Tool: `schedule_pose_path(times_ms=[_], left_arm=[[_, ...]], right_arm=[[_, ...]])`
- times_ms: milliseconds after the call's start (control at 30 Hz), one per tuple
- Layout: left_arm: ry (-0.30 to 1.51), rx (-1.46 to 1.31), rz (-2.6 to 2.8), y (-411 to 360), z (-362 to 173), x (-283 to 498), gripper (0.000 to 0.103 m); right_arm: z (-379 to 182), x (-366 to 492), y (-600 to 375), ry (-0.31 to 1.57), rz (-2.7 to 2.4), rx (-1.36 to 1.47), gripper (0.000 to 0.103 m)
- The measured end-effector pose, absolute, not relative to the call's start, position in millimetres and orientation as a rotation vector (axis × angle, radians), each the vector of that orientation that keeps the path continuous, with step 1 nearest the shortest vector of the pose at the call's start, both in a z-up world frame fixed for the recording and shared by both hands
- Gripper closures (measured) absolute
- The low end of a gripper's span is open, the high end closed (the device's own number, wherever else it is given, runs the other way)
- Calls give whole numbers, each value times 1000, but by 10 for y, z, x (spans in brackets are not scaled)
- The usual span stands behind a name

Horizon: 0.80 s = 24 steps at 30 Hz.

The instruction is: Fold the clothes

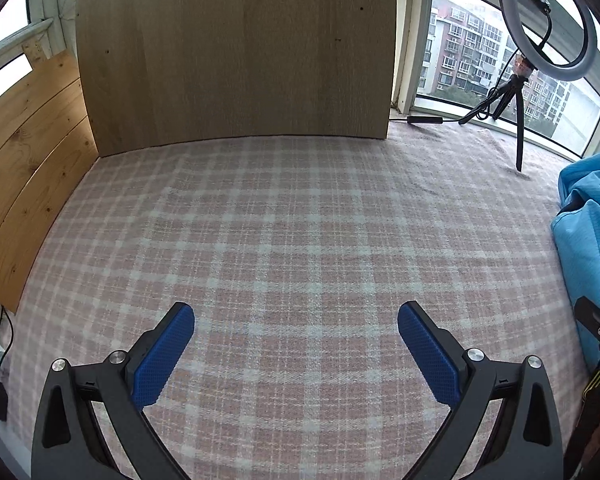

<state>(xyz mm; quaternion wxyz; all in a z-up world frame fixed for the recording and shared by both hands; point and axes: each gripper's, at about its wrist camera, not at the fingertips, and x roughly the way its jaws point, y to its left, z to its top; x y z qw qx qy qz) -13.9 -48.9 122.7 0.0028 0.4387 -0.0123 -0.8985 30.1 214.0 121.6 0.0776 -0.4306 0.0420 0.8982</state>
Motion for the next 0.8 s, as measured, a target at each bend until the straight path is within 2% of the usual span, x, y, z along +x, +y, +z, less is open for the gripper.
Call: schedule_pose_path(times_ms=[367, 633, 800], left_arm=[[-22, 1073, -2992, -669, 2270, 378, 1], [-109, 979, -3140, -631, 2612, 559, 1], [-100, 1000, -3242, -595, 2680, 559, 1]], right_arm=[[2087, 853, 1981, 159, 2731, -1097, 0], [2494, 1190, 2101, 214, 2653, -973, 0], [2598, 1437, 2278, 242, 2566, -911, 0]])
